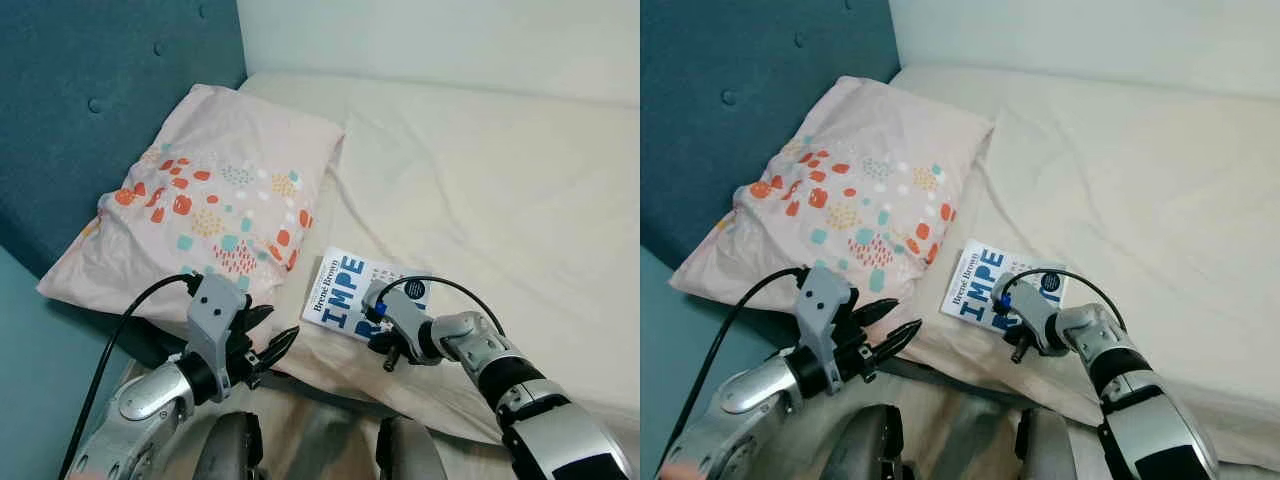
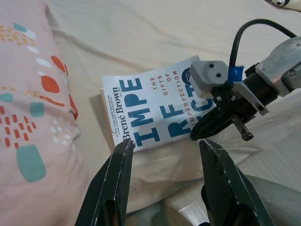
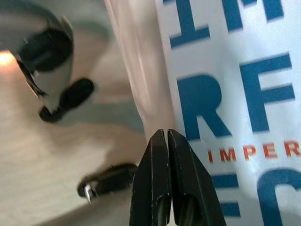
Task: Clean up the room
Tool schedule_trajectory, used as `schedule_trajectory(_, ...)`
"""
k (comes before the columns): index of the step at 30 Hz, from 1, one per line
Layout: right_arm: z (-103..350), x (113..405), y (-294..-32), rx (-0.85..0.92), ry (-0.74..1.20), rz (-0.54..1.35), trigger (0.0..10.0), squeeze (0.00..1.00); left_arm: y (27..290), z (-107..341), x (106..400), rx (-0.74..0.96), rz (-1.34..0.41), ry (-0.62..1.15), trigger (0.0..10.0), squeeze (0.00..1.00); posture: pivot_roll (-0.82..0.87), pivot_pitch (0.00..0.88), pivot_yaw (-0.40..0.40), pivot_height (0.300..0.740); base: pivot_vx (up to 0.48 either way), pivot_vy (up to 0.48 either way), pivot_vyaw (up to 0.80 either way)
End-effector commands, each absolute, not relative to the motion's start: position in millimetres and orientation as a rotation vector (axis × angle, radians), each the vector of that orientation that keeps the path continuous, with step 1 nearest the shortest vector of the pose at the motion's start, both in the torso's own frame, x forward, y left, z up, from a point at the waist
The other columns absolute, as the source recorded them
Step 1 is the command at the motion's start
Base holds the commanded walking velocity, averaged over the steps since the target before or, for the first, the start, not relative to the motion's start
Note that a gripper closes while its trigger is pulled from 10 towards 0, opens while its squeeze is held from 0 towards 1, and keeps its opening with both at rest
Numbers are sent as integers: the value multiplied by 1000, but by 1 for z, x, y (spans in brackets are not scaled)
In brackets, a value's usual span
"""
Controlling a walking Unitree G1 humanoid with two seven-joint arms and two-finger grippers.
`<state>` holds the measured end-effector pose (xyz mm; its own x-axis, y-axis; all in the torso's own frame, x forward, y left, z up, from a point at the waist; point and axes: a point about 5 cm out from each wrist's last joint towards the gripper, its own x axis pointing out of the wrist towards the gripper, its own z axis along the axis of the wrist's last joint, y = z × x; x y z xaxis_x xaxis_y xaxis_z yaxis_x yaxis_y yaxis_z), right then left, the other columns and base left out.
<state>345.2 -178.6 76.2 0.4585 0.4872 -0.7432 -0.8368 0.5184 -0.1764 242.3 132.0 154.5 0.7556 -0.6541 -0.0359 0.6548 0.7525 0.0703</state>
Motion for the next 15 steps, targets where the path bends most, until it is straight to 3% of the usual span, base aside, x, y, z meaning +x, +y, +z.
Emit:
schedule_trajectory(1, 68, 340, -185, -602, 731, 865, 0, 0, 132, 151, 242, 89, -718, 21, 10000, 0, 120, 193, -26, 606, 0, 0, 0)
schedule_trajectory(15, 71, 343, -200, -698, 736, 790, 0, 0, 128, 152, 246, 88, -727, 10, 10000, 0, 116, 180, -20, 606, 0, 0, 0)
